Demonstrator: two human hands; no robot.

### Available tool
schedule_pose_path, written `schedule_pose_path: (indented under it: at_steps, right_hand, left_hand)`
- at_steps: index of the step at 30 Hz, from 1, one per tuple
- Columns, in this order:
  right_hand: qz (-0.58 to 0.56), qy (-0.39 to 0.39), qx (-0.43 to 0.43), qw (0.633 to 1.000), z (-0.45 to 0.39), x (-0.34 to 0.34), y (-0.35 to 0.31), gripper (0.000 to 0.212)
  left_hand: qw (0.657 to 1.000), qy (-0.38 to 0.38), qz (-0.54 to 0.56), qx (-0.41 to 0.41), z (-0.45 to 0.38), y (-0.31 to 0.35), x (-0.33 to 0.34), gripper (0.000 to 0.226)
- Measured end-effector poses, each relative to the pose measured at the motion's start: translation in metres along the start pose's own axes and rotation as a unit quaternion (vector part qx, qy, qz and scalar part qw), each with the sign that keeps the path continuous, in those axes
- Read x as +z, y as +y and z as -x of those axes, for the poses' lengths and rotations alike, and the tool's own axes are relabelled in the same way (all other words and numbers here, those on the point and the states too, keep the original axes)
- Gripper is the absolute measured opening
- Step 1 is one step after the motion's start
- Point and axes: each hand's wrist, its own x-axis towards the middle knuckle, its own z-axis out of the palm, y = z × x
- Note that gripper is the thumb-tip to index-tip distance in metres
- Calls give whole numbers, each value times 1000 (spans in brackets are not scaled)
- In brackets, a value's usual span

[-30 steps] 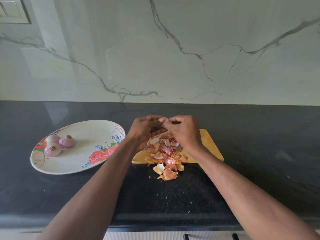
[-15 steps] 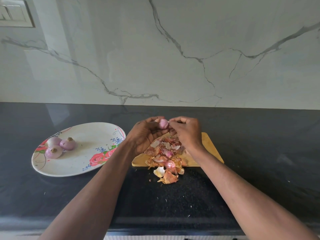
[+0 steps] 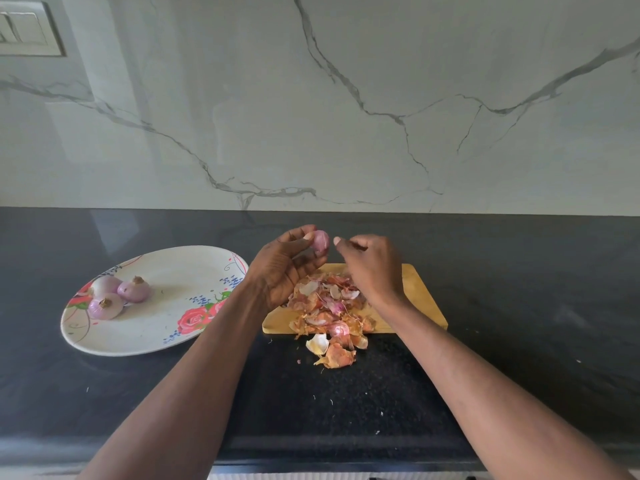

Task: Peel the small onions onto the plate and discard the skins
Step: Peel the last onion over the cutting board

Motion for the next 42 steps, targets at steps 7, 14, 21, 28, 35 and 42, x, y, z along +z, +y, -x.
schedule_pose_path:
  at_steps: [7,14,21,28,35,42]
  right_hand:
    - [-44,-57,-87,994,4,-5,-4,18]
    - [15,-14,-161,987,5,2,-1,19]
    - [92,29,-203,974,5,7,3,30]
    - [54,45,-161,984,6,7,0,24]
    - [-106,1,3,994,6,-7,-12,11]
    - [-169,-18,91,981,2,-7,-10,9]
  left_hand:
    - [999,-15,-33,9,0,-1,2,20]
    - [997,-12,-69,19,-2,-5,2,16]
    - [994,-7,-95,55,0,-11,8,13]
    - [997,-23,-57,43,2,-9,7,16]
    - [999,-44,0,-22,6,-5,7,21]
    - [998,-16,-55,-18,0,-7,7,25]
